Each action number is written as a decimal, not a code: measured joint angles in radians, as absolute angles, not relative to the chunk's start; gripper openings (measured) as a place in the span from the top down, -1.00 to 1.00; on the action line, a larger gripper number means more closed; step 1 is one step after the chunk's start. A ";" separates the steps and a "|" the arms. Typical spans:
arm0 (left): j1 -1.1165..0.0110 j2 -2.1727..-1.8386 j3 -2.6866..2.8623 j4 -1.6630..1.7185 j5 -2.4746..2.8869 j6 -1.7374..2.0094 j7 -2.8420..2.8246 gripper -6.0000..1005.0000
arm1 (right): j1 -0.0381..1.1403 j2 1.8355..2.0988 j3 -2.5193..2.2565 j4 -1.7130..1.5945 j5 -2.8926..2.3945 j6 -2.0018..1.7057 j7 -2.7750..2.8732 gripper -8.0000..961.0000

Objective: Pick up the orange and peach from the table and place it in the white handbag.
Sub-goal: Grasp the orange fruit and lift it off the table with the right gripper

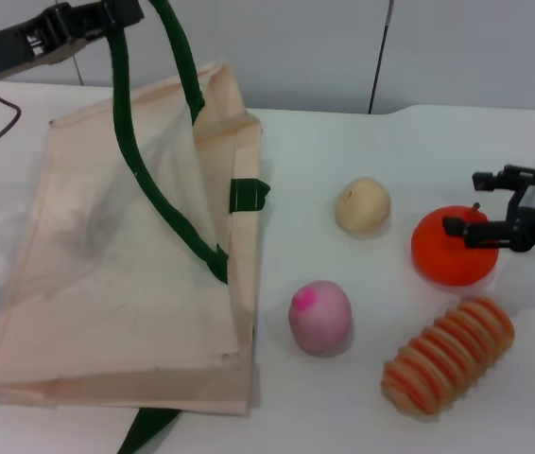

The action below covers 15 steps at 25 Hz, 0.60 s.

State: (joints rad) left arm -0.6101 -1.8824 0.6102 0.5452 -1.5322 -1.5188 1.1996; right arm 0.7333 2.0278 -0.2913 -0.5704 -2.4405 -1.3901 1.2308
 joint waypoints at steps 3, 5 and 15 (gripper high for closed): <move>-0.609 -1.882 0.599 0.545 -1.546 -1.543 1.210 0.76 | 0.759 2.028 -0.292 -0.545 -2.505 -1.332 1.255 -0.62; -0.608 -1.882 0.590 0.545 -1.549 -1.556 1.213 0.76 | 0.770 2.028 -0.292 -0.524 -2.534 -1.291 1.264 -0.62; -0.601 -1.881 0.513 0.545 -1.553 -1.629 1.215 0.76 | 0.799 2.028 -0.295 -0.489 -2.642 -1.269 1.303 -0.60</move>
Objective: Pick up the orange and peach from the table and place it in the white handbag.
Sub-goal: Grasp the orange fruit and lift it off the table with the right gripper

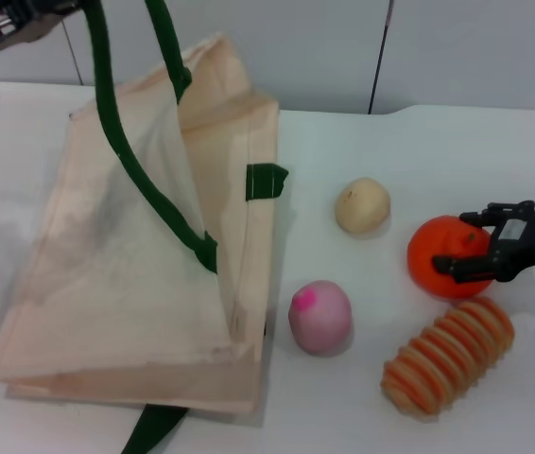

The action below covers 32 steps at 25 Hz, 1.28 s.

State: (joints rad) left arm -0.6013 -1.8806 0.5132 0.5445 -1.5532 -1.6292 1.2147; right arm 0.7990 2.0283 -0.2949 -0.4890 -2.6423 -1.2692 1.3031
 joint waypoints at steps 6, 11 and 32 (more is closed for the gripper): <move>-0.599 -1.880 0.462 0.545 -1.554 -1.670 1.216 0.76 | 0.810 2.029 -0.304 -0.472 -2.665 -1.270 1.313 -0.60; -0.598 -1.880 0.459 0.545 -1.554 -1.672 1.217 0.76 | 0.811 2.028 -0.304 -0.473 -2.667 -1.270 1.318 -0.59; -0.591 -1.881 0.457 0.545 -1.552 -1.672 1.216 0.76 | 0.811 2.025 -0.298 -0.503 -2.686 -1.283 1.341 -0.10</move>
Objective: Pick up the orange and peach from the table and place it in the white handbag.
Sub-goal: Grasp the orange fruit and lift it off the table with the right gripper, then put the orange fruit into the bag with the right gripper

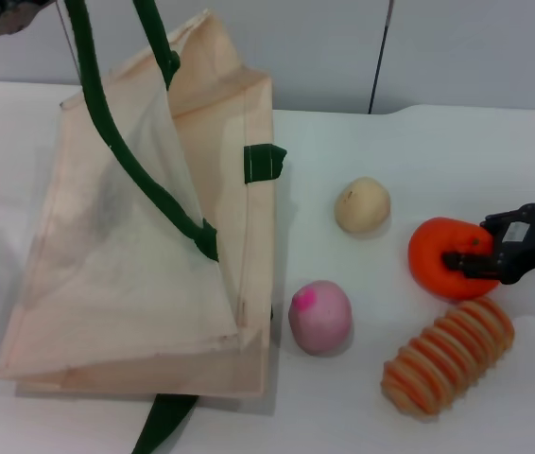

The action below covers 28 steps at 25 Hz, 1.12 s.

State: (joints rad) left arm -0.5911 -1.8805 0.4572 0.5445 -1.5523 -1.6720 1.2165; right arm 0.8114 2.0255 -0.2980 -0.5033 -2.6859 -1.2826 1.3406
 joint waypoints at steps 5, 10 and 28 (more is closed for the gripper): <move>-0.589 -1.881 0.454 0.545 -1.553 -1.672 1.216 0.76 | 0.803 2.030 -0.279 -0.572 -2.652 -1.376 1.338 -0.02; -0.589 -1.881 0.454 0.543 -1.561 -1.672 1.216 0.76 | 0.784 2.030 -0.277 -0.659 -2.556 -1.478 1.328 0.09; -0.640 -1.860 0.458 0.451 -1.556 -1.660 1.253 0.76 | 1.033 2.034 -0.372 -0.401 -2.408 -1.422 1.210 0.36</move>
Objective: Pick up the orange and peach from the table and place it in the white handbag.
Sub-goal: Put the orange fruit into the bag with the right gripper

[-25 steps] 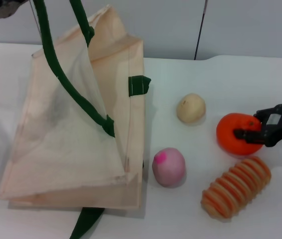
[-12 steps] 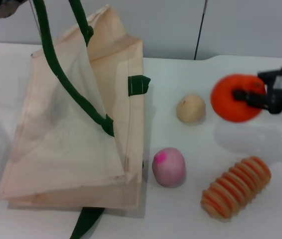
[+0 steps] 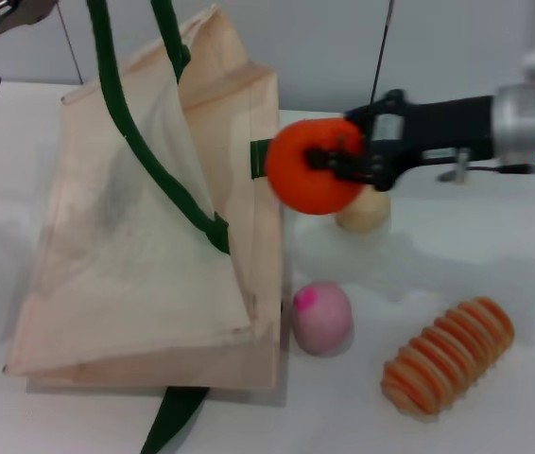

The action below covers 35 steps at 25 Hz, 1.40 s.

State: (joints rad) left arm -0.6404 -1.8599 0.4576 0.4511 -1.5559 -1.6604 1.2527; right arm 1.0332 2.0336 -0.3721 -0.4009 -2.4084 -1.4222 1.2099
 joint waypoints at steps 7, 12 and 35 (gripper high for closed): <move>-0.654 -1.857 0.462 0.440 -1.555 -1.659 1.261 0.76 | 1.141 2.034 -0.410 -0.233 -2.409 -1.268 1.159 0.49; -0.669 -1.857 0.464 0.427 -1.554 -1.659 1.263 0.76 | 1.194 2.036 -0.434 -0.168 -2.409 -1.222 1.138 0.57; -0.733 -1.854 0.467 0.387 -1.554 -1.629 1.265 0.76 | 1.385 2.050 -0.405 0.104 -2.402 -0.848 0.937 0.84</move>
State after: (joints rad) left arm -0.7327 -1.8536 0.4666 0.3873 -1.5538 -1.6289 1.2654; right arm 1.3853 2.0500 -0.4052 0.1041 -2.4021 -0.8478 0.9374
